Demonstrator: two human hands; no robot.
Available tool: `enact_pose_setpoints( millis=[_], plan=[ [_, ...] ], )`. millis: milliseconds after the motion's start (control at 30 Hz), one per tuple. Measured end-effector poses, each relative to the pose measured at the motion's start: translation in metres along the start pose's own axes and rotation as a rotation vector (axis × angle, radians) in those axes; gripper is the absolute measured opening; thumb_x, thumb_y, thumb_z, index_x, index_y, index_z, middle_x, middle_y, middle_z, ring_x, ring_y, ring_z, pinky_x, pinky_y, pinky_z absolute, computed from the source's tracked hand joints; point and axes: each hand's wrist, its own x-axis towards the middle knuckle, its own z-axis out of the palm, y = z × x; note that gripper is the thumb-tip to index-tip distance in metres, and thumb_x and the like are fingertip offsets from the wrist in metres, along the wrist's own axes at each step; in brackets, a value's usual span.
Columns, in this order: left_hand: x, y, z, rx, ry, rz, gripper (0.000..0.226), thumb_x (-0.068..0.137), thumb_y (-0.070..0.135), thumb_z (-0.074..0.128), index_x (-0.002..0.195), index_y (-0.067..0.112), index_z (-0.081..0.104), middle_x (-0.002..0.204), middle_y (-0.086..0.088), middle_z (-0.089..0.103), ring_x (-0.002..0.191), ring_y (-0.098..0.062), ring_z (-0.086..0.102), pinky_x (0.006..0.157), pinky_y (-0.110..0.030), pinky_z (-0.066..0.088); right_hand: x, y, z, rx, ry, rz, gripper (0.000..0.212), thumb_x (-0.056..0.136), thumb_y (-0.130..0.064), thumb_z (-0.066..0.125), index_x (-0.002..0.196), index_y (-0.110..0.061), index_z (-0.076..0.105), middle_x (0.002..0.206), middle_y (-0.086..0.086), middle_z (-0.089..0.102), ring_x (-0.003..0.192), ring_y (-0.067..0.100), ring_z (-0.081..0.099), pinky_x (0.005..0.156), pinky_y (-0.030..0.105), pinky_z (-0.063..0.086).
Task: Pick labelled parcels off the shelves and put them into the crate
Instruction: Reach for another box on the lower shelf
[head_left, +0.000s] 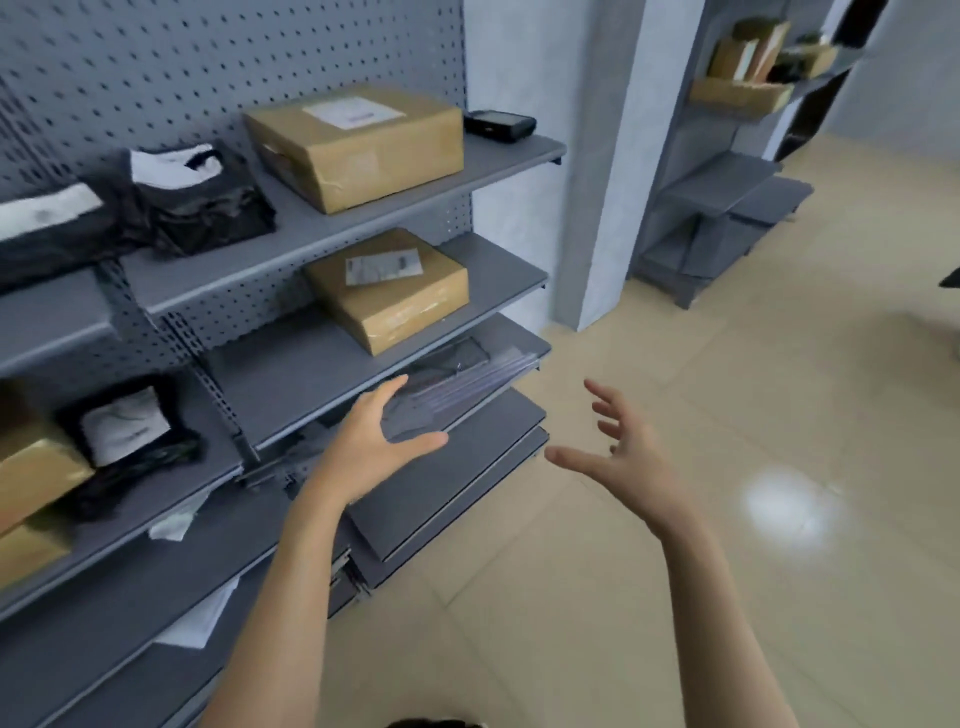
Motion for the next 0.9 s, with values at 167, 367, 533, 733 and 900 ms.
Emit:
enact_pose_setpoints(
  millis=[167,367,533,733,900],
  plan=[
    [0.055,-0.034,-0.026,-0.014,0.118,-0.127,0.087,0.068,0.054,0.073,0.141,0.042,0.026,0.148,0.005,0.028,0.136,-0.015,0.028,0.101,-0.037,0.031,0.082,-0.009,0.042,-0.009,-0.150,0.004,0.083,0.071,-0.019,0.081,0.139,-0.029,0.035,0.142,0.003,0.037,0.126,0.016,0.039,0.096,0.025,0.034],
    [0.133,-0.062,-0.024,-0.064,0.233,-0.341,0.098,0.066,0.058,0.073,0.145,0.038,0.019,0.153,0.005,0.019,0.140,-0.019,0.021,0.108,-0.043,0.027,0.193,0.003,0.057,-0.014,-0.204,0.023,0.083,0.069,-0.032,0.081,0.139,-0.034,0.036,0.140,0.000,0.037,0.126,0.018,0.040,0.104,0.041,0.039],
    [0.216,-0.071,-0.009,-0.217,0.355,-0.515,0.104,0.069,0.051,0.075,0.149,0.027,0.012,0.157,0.002,0.013,0.142,-0.019,0.018,0.110,-0.038,0.025,0.307,0.013,0.077,0.009,-0.298,0.060,0.085,0.073,-0.030,0.079,0.143,-0.025,0.031,0.146,0.005,0.032,0.134,0.025,0.034,0.109,0.043,0.035],
    [0.280,-0.069,-0.003,-0.356,0.480,-0.672,0.106,0.070,0.048,0.074,0.149,0.022,0.009,0.157,0.000,0.014,0.142,-0.022,0.019,0.112,-0.036,0.023,0.441,0.007,0.103,-0.114,-0.450,0.081,0.098,0.071,-0.030,0.080,0.148,-0.023,0.020,0.152,0.006,0.023,0.136,0.027,0.029,0.106,0.045,0.036],
    [0.314,-0.072,-0.001,-0.387,0.556,-0.726,0.083,0.073,0.038,0.076,0.140,0.018,0.031,0.121,0.010,0.047,0.115,-0.009,0.043,0.093,-0.018,0.032,0.512,0.003,0.141,-0.306,-0.541,0.077,0.106,0.072,-0.031,0.079,0.150,-0.017,0.009,0.153,0.017,0.016,0.139,0.038,0.022,0.114,0.050,0.023]
  ],
)
